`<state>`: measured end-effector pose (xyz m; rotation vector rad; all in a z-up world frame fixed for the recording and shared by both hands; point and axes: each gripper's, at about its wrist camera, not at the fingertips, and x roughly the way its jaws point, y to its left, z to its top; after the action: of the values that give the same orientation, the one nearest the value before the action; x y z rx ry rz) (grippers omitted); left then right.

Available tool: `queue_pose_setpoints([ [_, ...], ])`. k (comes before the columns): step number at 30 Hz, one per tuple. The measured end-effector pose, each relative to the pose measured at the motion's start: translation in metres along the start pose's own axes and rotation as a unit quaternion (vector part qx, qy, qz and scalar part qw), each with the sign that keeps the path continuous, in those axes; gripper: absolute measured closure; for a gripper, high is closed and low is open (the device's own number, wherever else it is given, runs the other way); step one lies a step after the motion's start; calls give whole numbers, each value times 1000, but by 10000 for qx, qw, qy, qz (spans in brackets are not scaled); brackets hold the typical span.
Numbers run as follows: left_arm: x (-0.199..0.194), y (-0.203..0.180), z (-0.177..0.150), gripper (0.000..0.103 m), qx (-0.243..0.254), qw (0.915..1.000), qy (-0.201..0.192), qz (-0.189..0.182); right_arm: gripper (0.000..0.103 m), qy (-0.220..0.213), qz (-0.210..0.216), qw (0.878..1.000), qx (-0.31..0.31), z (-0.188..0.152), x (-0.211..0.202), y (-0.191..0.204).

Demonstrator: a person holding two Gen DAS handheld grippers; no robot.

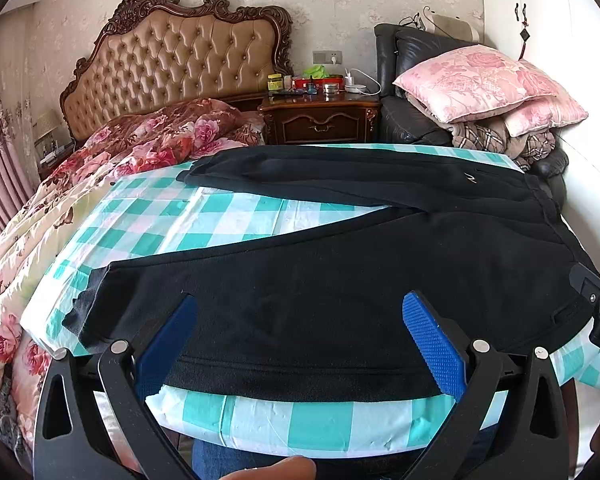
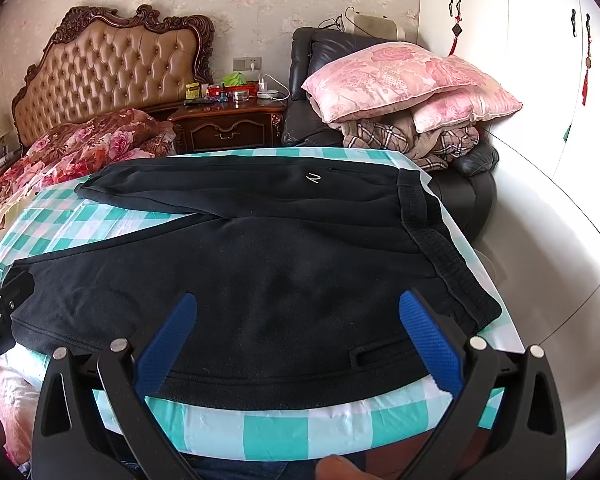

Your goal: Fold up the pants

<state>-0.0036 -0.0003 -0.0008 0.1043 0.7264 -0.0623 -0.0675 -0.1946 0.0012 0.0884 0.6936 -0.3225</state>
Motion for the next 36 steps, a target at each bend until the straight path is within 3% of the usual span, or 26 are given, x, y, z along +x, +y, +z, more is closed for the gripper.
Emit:
queue_pose_setpoints([
  [36, 1, 3, -3, 4, -9, 10000, 27, -19, 2, 23, -12, 10000, 7, 0, 1, -1],
])
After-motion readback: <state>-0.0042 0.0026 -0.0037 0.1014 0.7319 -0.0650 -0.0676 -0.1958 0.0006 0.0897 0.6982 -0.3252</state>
